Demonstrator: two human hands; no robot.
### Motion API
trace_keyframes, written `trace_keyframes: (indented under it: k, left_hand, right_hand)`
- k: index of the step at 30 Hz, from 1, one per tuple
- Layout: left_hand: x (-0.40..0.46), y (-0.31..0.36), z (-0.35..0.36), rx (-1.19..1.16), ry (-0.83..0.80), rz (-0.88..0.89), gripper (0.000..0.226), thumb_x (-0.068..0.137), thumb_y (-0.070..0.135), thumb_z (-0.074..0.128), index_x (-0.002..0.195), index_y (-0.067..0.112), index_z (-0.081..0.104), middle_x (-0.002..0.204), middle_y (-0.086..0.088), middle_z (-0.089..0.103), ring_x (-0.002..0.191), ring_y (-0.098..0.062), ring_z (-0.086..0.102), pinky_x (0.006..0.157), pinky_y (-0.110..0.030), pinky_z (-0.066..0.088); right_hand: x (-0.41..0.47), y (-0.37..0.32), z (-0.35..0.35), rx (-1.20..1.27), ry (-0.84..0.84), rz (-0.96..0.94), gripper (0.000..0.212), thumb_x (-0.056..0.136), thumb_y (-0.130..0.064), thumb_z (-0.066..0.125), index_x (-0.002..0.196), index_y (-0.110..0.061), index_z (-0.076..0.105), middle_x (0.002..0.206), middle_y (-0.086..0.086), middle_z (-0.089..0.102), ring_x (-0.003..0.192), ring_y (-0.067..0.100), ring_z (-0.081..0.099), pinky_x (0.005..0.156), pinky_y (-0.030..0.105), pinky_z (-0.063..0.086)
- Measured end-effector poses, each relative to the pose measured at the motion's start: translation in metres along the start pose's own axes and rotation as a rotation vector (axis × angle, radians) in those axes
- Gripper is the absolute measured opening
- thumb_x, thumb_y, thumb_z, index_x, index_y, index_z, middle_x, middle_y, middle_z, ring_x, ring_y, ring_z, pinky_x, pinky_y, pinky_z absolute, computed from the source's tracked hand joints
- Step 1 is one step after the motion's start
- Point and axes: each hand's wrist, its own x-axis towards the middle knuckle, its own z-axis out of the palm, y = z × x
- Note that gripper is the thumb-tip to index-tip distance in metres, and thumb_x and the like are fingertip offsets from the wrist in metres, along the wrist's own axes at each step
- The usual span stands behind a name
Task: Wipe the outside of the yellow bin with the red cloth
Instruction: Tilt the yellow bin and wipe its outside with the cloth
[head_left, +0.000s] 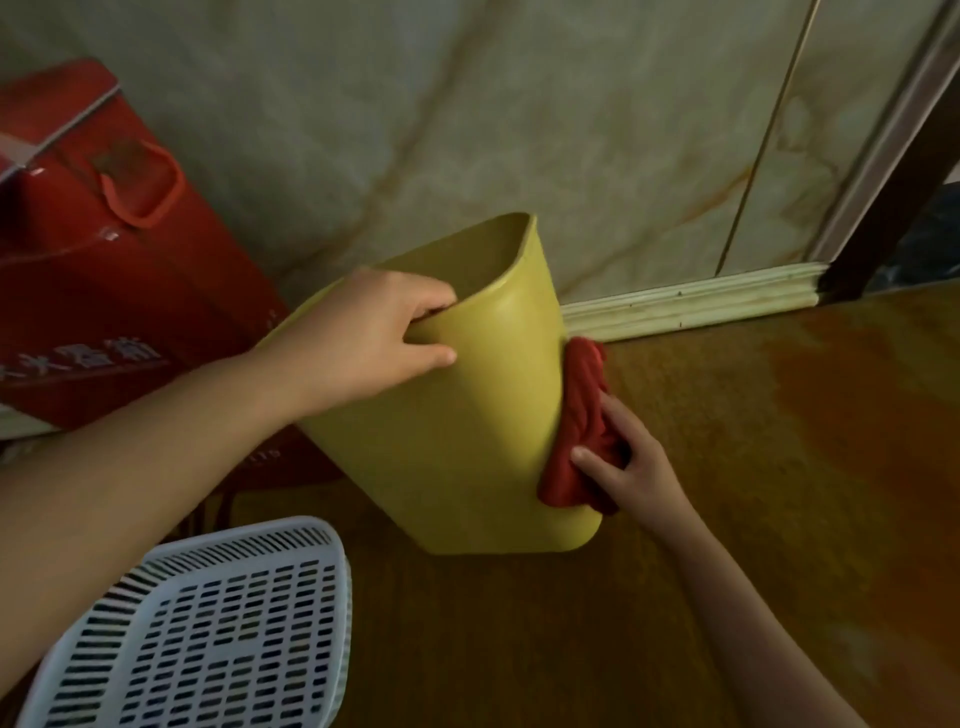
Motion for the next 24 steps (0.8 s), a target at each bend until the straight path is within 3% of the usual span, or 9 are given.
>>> trace_keyframes:
  k: [3,6,10,12,17,20,22,24]
  left_hand:
    - [0.021,0.017,0.015,-0.045,0.008,0.093,0.011,0.071,0.021,0.067,0.073,0.012,0.06,0.063,0.002,0.056,0.065,-0.017,0.053,0.057,-0.027,0.031]
    - [0.04,0.038,0.035,-0.065,-0.005,0.194,0.012,0.073,0.019,0.065,0.082,0.011,0.063,0.081,-0.004,0.067,0.074,-0.016,0.054,0.06,-0.03,0.029]
    - [0.053,0.044,0.047,-0.052,0.037,0.234,0.016,0.073,0.018,0.064,0.084,0.006,0.062,0.086,-0.011,0.069,0.08,-0.023,0.058,0.06,-0.028,0.024]
    - [0.053,0.04,0.047,-0.056,0.078,0.217,0.016,0.072,0.018,0.063,0.083,0.007,0.061,0.085,-0.012,0.068,0.078,-0.024,0.057,0.06,-0.028,0.024]
    - [0.05,0.043,0.047,-0.088,0.104,0.175,0.016,0.071,0.017,0.062,0.083,0.006,0.062,0.085,-0.011,0.068,0.073,-0.014,0.048,0.06,-0.025,0.022]
    - [0.049,0.045,0.047,-0.118,0.105,0.16,0.016,0.071,0.016,0.062,0.083,0.006,0.063,0.085,-0.008,0.068,0.074,-0.014,0.05,0.06,-0.024,0.023]
    - [0.047,0.049,0.048,-0.136,0.079,0.157,0.016,0.071,0.015,0.062,0.085,0.007,0.064,0.086,-0.008,0.069,0.076,-0.015,0.053,0.06,-0.025,0.026]
    - [0.046,0.052,0.048,-0.146,0.034,0.16,0.017,0.071,0.014,0.062,0.086,0.007,0.065,0.087,-0.007,0.069,0.078,-0.015,0.054,0.06,-0.024,0.026]
  right_hand:
    - [-0.025,0.025,-0.002,-0.118,0.212,0.062,0.065,0.073,-0.03,0.074,0.131,-0.026,0.045,0.134,0.007,0.052,0.122,0.02,0.049,0.103,0.043,0.042]
    - [-0.044,0.029,-0.001,-0.269,0.381,-0.021,0.062,0.072,-0.017,0.077,0.128,-0.022,0.051,0.128,0.014,0.058,0.115,0.016,0.048,0.095,0.031,0.04]
    - [-0.069,0.027,0.004,-0.464,0.371,-0.168,0.066,0.067,-0.011,0.08,0.127,-0.02,0.054,0.125,0.019,0.058,0.115,0.033,0.054,0.094,0.043,0.044]
    - [-0.075,0.023,0.011,-0.506,0.334,-0.197,0.066,0.065,-0.009,0.081,0.126,-0.018,0.056,0.125,0.02,0.058,0.115,0.037,0.054,0.094,0.043,0.04]
    - [-0.082,0.012,0.025,-0.342,0.344,-0.112,0.057,0.071,-0.009,0.076,0.123,-0.02,0.058,0.129,0.012,0.055,0.12,0.03,0.051,0.097,0.046,0.046]
    - [-0.088,0.003,0.028,-0.172,0.335,-0.029,0.054,0.073,-0.014,0.075,0.116,-0.039,0.056,0.124,-0.008,0.056,0.119,0.014,0.051,0.1,0.037,0.045]
    - [-0.09,-0.003,0.028,-0.007,0.291,0.085,0.054,0.073,-0.019,0.074,0.107,-0.054,0.052,0.115,-0.025,0.055,0.11,0.001,0.054,0.093,0.03,0.048]
    - [-0.092,-0.009,0.025,0.144,0.248,0.184,0.053,0.072,-0.022,0.075,0.1,-0.06,0.052,0.104,-0.03,0.055,0.097,-0.007,0.059,0.079,0.022,0.054]
